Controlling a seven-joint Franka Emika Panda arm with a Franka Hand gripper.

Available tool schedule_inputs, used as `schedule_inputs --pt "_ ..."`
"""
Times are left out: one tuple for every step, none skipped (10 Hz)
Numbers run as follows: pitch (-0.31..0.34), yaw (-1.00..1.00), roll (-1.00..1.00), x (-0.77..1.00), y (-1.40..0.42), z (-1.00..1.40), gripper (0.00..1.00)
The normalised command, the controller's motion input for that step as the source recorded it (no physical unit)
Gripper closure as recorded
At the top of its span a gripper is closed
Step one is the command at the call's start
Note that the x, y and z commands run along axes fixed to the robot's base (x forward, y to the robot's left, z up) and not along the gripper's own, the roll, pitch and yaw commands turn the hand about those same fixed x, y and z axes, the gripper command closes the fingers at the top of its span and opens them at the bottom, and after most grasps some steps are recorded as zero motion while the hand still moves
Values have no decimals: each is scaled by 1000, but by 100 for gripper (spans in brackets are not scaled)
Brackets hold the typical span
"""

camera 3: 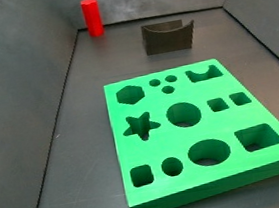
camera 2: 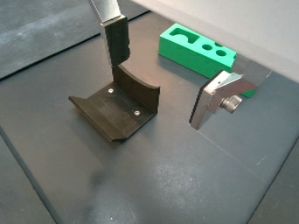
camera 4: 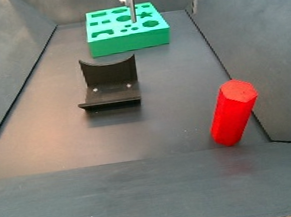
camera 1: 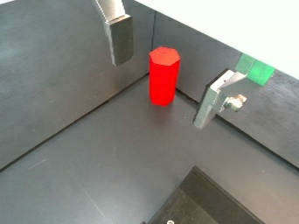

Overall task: Pick up the hexagon object. Move up. Move to above the board. Insert the hexagon object.
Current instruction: Pick up the hexagon object.

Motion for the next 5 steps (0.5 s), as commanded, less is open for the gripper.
schedule_inputs --pt "-31 -74 -54 -229 223 -9 0" --pt "-46 -114 -39 -391 311 -23 0" --pt "-76 0 0 -317 351 -126 0" --pt "-94 -23 -50 -343 320 -103 0" --pt "-67 -77 -33 -380 331 -63 0"
